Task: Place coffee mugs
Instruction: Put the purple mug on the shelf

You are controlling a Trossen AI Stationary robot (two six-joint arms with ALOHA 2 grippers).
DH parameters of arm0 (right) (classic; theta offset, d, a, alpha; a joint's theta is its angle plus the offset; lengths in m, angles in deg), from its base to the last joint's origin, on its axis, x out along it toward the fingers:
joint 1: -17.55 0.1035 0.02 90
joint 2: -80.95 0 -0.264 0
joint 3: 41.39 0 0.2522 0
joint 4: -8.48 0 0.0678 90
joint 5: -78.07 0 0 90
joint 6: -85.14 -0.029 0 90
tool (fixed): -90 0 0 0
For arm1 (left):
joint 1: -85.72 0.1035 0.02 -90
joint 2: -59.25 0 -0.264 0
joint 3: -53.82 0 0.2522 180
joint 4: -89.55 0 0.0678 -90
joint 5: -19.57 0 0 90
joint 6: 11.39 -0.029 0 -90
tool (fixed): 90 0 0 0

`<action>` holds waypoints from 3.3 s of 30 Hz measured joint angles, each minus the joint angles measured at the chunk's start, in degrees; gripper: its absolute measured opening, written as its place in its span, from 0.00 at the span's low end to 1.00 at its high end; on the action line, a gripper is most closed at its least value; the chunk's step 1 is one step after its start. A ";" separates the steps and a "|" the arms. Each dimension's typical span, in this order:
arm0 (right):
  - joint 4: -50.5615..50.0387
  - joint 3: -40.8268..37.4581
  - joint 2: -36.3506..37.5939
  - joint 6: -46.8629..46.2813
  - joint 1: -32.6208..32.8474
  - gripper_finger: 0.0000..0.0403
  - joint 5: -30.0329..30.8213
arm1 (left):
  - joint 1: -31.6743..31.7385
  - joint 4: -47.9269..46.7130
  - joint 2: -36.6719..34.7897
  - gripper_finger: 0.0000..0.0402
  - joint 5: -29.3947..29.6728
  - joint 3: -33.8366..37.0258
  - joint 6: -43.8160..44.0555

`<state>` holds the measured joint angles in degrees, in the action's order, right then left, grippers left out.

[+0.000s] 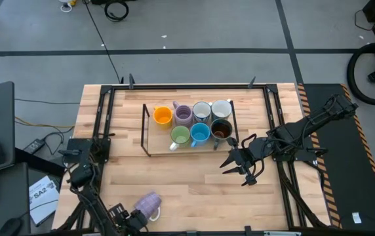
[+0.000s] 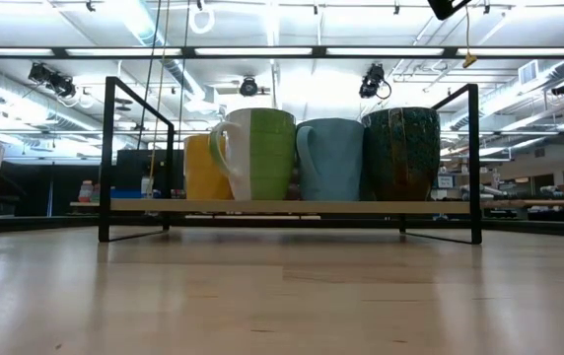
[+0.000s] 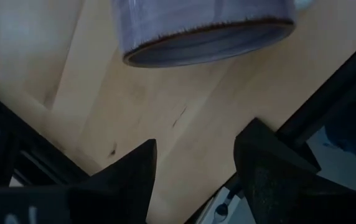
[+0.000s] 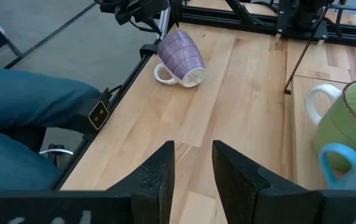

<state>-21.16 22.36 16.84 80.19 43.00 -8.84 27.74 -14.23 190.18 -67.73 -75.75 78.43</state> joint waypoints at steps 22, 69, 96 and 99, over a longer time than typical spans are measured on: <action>0.02 0.00 0.00 0.02 0.02 0.28 -0.22 | 1.04 0.00 -3.19 0.46 -2.75 -0.09 3.01; 0.14 0.00 0.00 0.00 0.02 0.28 -0.22 | 1.10 0.00 -3.19 0.46 15.77 -0.07 -18.74; 0.85 -0.02 0.00 -0.02 0.02 0.28 -0.22 | 5.43 -0.04 0.09 0.46 22.14 0.00 -30.31; 0.83 -0.02 0.00 0.00 0.02 0.28 -0.22 | 6.09 -0.05 0.79 0.46 22.92 0.00 -33.40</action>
<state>-20.33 22.34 16.84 80.19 43.03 -9.06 33.83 -14.28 190.97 -44.81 -75.75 45.03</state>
